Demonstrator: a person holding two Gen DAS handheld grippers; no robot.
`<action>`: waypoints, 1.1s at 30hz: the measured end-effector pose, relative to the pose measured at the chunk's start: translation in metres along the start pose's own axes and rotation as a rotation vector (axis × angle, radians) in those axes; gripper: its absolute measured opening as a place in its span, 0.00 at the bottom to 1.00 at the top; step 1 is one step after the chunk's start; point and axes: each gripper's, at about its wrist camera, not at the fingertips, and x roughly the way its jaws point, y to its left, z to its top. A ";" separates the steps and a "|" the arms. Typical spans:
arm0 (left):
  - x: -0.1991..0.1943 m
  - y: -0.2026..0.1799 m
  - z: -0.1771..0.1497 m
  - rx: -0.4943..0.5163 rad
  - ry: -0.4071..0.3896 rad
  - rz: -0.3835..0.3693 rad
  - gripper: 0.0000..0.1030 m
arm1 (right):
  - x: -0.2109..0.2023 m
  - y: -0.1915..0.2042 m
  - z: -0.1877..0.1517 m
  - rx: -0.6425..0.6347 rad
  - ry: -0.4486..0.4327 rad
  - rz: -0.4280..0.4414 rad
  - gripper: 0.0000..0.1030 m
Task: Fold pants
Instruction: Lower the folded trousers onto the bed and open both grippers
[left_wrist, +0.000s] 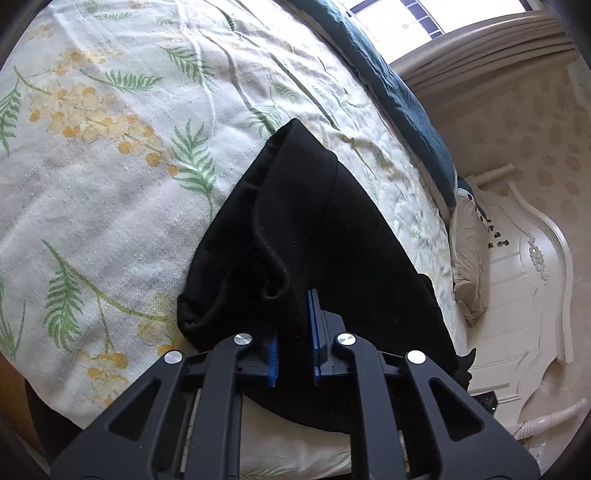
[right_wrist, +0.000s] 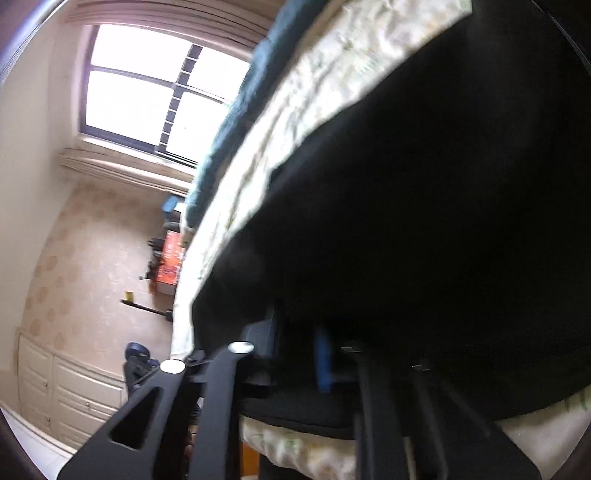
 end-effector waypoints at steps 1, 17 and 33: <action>0.000 0.000 0.001 -0.003 0.003 -0.003 0.10 | -0.003 0.000 -0.003 0.007 -0.007 0.006 0.09; -0.016 0.019 -0.003 0.030 -0.006 0.000 0.09 | -0.015 -0.012 -0.047 0.016 0.080 0.042 0.07; -0.058 -0.049 -0.012 0.328 -0.083 0.137 0.59 | -0.221 -0.081 0.062 0.105 -0.393 -0.179 0.52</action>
